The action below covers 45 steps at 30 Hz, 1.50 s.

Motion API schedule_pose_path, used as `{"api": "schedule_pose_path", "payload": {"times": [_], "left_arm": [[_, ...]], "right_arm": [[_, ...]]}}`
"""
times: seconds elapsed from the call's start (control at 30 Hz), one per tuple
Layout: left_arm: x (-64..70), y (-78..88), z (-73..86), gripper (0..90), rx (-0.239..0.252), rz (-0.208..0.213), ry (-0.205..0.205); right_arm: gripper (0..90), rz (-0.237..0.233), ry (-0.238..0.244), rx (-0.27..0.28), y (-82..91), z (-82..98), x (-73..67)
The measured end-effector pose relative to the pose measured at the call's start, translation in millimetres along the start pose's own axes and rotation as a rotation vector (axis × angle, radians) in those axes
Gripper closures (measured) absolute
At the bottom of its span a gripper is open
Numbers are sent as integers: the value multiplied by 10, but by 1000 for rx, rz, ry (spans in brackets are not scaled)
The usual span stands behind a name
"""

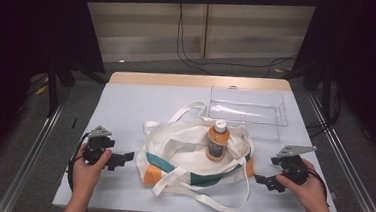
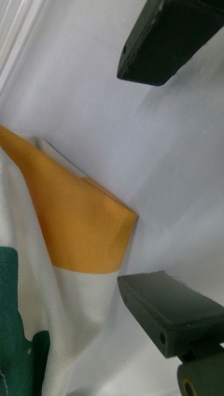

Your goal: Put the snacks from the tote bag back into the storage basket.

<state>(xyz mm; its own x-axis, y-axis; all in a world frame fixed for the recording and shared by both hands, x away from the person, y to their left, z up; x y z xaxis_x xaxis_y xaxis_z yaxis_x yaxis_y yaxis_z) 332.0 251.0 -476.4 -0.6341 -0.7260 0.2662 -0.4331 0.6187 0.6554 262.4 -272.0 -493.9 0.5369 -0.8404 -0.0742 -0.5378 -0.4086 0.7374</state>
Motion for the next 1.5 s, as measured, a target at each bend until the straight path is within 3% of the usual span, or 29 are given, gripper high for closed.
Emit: {"api": "schedule_pose_path", "payload": {"times": [0.13,0.37,0.7,0.8,1.2,1.3,1.5], "left_arm": [[-8,-6,10,42,-6,3,6],[-2,-14,16,43,-4,-1,13],[0,-6,15,45,-22,-7,2],[12,-14,9,45,-11,-5,5],[-14,-16,31,47,-48,0,-1],[-18,-15,33,48,-41,2,9],[-36,-15,36,48,-33,-7,23]], "right_arm": [[34,1,12,-17,-16,-25,4],[40,-8,81,-72,-46,-109,-17],[40,-14,103,-142,-57,-91,26],[42,-11,123,-171,-48,-144,38],[51,-20,169,-251,4,-346,4],[52,-25,180,-255,1,-377,7],[54,-19,206,-310,-12,-478,45]]}}
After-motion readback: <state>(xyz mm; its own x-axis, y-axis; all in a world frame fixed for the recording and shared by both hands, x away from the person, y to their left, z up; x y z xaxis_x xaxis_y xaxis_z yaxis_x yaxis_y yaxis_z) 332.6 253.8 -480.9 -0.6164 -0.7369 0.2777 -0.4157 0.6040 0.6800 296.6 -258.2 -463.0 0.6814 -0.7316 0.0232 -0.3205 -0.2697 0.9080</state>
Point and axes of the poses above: each handheld gripper's, and its own axes: y roughly backward along the jaws, z roughly out of its underside, x roughly to its right, the point moved 3 cm from there along -y, roughly forward along the jaws, and after that the axes turned 7 degrees about z, right-handed, at the moved point
